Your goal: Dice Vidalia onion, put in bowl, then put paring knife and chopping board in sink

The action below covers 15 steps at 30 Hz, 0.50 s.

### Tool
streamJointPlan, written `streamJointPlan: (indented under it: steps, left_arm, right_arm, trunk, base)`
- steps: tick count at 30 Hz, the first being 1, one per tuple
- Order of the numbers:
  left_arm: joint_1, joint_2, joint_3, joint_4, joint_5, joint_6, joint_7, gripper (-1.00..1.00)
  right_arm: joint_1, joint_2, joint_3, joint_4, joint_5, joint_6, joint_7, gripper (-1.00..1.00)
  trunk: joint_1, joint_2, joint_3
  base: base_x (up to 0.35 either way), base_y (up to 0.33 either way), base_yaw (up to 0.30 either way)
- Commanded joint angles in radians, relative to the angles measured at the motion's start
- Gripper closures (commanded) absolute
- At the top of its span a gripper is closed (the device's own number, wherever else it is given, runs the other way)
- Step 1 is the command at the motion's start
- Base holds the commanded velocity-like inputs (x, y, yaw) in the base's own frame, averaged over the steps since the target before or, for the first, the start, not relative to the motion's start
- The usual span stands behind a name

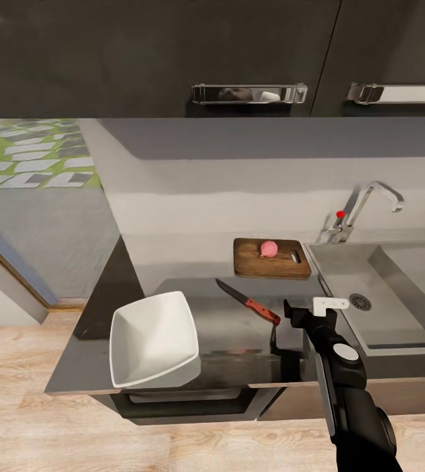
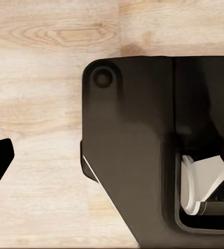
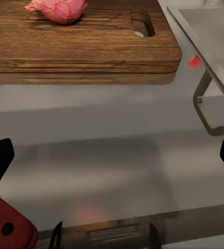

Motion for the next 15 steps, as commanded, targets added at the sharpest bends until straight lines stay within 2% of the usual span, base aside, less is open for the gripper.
streamJointPlan:
  steps: [1,15]
  left_arm:
    - [0.000,0.000,-0.006,0.003,0.008,-0.002,0.006,-1.00]
    - [-0.001,0.000,-0.004,0.008,0.008,-0.002,0.006,-1.00]
  right_arm:
    - [-0.001,0.001,-0.002,-0.002,0.010,0.005,0.009,-1.00]
    - [-0.001,0.001,-0.002,0.000,0.010,0.005,0.009,-1.00]
  trunk:
    - [0.001,-0.002,-0.002]
    - [0.001,-0.002,-0.002]
  base:
    - [-0.006,0.000,0.000]
    - [-0.001,0.000,0.000]
